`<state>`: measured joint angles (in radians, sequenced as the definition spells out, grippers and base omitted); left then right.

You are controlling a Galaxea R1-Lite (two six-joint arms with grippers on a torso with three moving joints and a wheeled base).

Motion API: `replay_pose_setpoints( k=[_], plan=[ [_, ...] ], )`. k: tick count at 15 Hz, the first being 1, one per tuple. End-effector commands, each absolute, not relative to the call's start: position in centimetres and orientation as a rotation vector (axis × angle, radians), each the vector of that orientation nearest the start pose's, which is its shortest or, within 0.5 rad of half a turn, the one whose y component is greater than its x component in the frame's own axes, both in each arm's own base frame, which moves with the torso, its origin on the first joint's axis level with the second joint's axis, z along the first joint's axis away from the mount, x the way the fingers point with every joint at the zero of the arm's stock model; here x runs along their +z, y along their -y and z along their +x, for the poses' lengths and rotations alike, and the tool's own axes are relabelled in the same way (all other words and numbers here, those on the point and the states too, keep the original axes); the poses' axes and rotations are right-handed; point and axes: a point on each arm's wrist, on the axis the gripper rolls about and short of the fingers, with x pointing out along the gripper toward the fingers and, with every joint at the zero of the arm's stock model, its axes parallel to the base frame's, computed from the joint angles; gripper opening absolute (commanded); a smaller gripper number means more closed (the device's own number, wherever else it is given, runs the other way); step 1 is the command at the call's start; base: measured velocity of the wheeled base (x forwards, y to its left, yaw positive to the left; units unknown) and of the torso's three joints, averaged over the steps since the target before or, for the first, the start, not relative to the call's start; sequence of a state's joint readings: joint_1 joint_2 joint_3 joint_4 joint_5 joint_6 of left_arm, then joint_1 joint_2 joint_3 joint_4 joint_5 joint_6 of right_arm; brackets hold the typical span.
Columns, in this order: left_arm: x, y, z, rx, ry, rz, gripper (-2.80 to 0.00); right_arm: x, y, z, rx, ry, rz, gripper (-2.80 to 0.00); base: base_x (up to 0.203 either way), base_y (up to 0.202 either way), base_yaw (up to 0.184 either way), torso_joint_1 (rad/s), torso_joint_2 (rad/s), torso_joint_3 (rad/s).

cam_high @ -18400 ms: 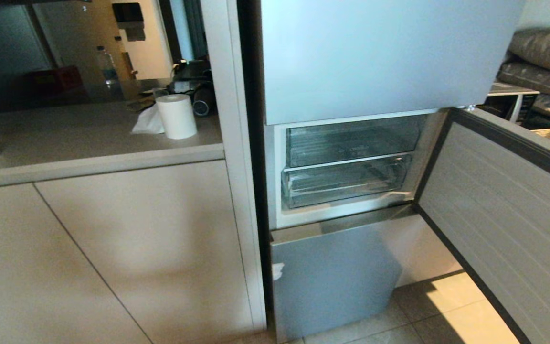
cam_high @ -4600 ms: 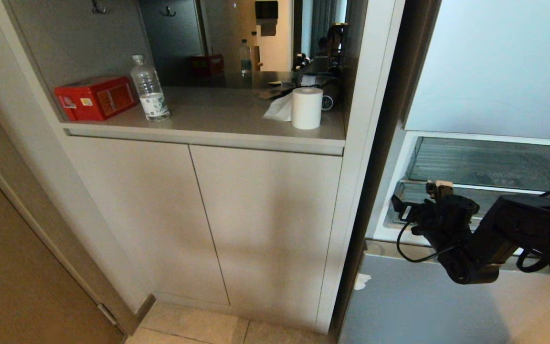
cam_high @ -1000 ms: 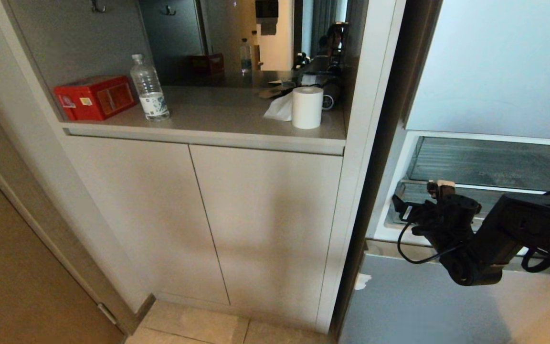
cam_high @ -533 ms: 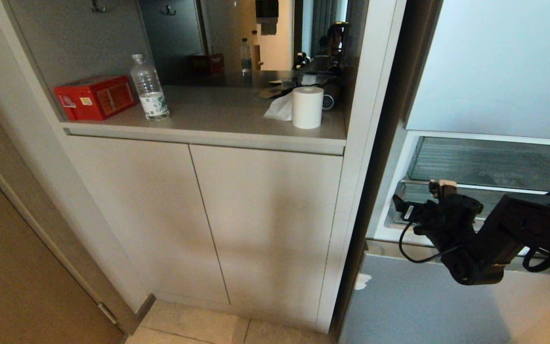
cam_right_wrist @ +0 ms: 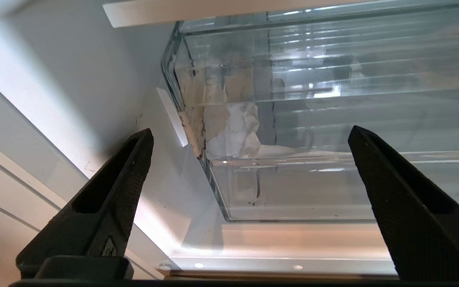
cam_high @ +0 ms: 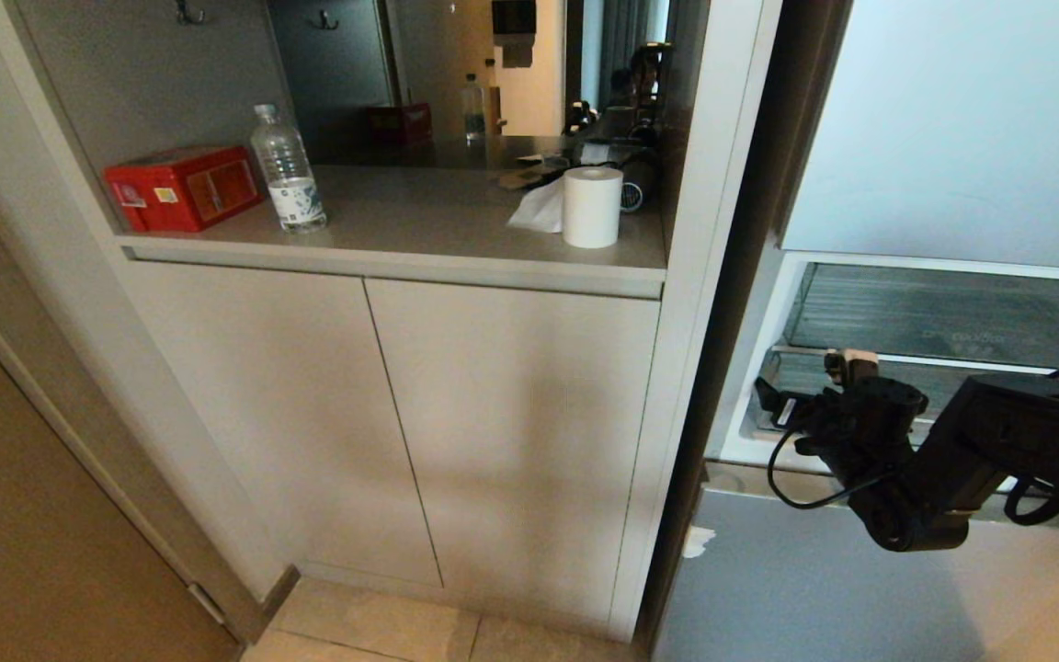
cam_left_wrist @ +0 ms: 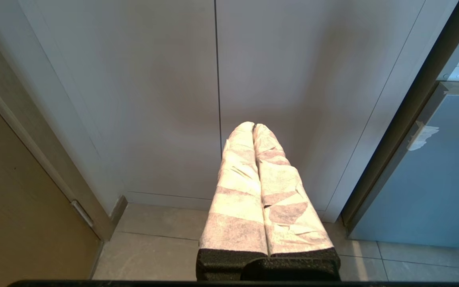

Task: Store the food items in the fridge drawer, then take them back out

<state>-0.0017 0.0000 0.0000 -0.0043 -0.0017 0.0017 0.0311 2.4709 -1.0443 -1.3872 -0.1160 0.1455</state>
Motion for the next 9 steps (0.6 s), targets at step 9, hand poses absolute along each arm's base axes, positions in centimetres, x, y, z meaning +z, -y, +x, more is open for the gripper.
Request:
replay_pose_setpoints(
  k=[9],
  plan=[
    [7.55,0.0,-2.27,-0.003,0.003,0.002,-2.8,1.68,-1.39,44.42,-0.103,-0.013,0.142,0.0,0.0,0.0,0.0,0.0,0.0,0.0]
  ],
)
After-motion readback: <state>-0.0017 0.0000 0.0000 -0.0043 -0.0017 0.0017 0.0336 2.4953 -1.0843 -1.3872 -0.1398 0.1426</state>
